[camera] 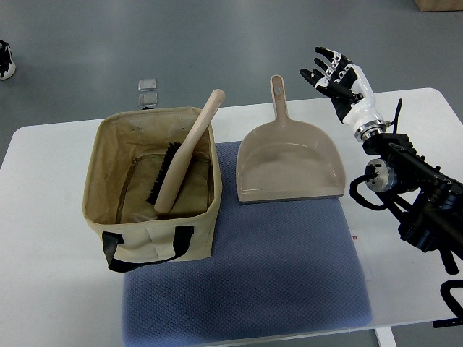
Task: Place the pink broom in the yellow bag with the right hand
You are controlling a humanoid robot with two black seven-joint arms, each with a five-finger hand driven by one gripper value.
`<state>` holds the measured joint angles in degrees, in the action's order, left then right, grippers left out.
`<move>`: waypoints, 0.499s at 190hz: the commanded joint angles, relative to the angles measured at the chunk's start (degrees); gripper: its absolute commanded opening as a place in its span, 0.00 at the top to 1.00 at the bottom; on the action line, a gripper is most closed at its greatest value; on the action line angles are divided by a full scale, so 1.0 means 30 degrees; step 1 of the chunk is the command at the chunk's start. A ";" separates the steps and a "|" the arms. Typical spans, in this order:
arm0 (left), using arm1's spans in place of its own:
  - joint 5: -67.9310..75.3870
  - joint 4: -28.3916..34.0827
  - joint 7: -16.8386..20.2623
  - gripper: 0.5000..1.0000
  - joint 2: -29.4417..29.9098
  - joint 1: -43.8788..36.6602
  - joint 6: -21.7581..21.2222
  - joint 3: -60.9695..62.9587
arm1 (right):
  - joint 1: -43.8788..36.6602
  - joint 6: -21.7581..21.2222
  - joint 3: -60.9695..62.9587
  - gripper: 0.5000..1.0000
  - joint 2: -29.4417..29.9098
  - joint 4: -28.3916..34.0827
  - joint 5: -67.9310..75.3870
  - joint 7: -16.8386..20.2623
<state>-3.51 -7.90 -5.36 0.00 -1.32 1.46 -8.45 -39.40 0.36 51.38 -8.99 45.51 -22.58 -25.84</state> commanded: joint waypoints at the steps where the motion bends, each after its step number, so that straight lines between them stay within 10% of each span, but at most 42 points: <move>1: -0.0001 -0.0002 -0.0001 0.00 0.0000 0.0001 -0.0076 -0.0026 | 0.0155 -0.0060 0.0042 0.14 -0.0050 -0.0111 0.1373 -0.0029; 95: -0.0001 -0.0002 -0.0001 0.00 0.0000 0.0001 -0.0047 -0.0026 | 0.1005 -0.0060 0.1829 0.14 0.0418 -0.0697 0.2487 -0.0497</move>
<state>-3.51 -7.87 -5.36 0.00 -1.32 1.30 -8.47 -36.66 0.18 56.79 -8.62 43.43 -15.12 -27.23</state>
